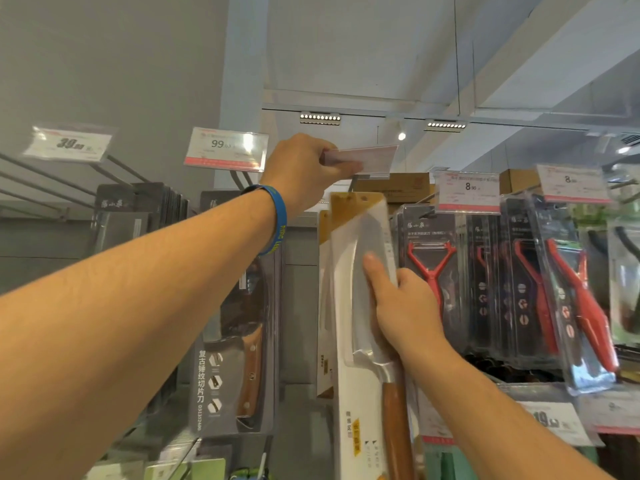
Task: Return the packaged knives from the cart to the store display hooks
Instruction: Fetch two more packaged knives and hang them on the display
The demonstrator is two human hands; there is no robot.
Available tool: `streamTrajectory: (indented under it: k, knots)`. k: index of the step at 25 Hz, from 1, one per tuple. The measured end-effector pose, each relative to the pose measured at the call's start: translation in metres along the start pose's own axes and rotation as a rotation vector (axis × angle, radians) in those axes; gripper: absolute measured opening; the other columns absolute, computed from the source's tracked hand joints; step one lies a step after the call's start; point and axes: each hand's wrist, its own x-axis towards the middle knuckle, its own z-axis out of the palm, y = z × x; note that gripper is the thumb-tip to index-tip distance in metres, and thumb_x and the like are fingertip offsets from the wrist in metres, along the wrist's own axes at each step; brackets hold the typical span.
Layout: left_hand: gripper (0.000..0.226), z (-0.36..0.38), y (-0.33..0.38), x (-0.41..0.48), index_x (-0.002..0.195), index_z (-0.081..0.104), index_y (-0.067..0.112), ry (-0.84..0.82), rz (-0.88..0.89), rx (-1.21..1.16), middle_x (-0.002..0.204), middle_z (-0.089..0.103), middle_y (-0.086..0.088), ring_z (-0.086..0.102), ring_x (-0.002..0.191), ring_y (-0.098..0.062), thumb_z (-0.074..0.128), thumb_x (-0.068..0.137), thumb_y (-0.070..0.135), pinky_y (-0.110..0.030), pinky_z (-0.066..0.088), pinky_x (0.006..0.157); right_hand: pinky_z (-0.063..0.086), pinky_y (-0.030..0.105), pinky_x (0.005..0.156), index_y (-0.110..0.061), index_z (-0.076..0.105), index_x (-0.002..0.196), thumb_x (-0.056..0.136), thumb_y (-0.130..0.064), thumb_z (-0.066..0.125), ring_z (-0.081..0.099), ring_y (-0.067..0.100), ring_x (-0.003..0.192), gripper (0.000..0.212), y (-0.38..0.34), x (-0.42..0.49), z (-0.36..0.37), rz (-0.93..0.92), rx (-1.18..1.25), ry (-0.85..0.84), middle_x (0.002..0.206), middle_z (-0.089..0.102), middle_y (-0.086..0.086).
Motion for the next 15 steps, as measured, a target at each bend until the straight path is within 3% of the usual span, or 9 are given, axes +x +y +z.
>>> streamTrajectory:
  k: [3, 10, 15]
  knots:
    - [0.039, 0.002, 0.0, 0.001, 0.099, 0.077, 0.02, 0.006, 0.009, 0.034, 0.081, 0.072, -0.002, 0.057, 0.064, -0.011, 0.066, 0.087, 0.055, -0.032, 0.053, 0.06, 0.047, 0.025, 0.062, -0.024, 0.065, 0.094, 0.091, -0.07, 0.053, 0.069, 0.012, 0.082, 0.047, 0.006, -0.001, -0.005, 0.093, 0.103, -0.01, 0.091, 0.072, -0.005]
    - [0.039, 0.003, 0.0, -0.001, 0.103, 0.077, 0.02, 0.015, 0.014, 0.023, 0.083, 0.071, 0.0, 0.056, 0.065, -0.006, 0.067, 0.087, 0.054, -0.021, 0.044, 0.056, 0.053, 0.03, 0.067, -0.025, 0.062, 0.1, 0.091, -0.072, 0.048, 0.068, 0.014, 0.087, 0.051, 0.004, 0.004, -0.01, 0.051, 0.016, -0.031, 0.097, 0.07, -0.004]
    - [0.038, 0.005, 0.005, -0.001, 0.099, 0.076, 0.019, 0.016, 0.017, 0.05, 0.083, 0.072, -0.001, 0.057, 0.067, -0.009, 0.066, 0.087, 0.054, -0.027, 0.052, 0.061, 0.052, 0.029, 0.066, -0.024, 0.061, 0.106, 0.091, -0.075, 0.046, 0.067, 0.012, 0.085, 0.055, -0.002, 0.004, -0.004, 0.037, -0.032, -0.071, 0.096, 0.069, -0.006]
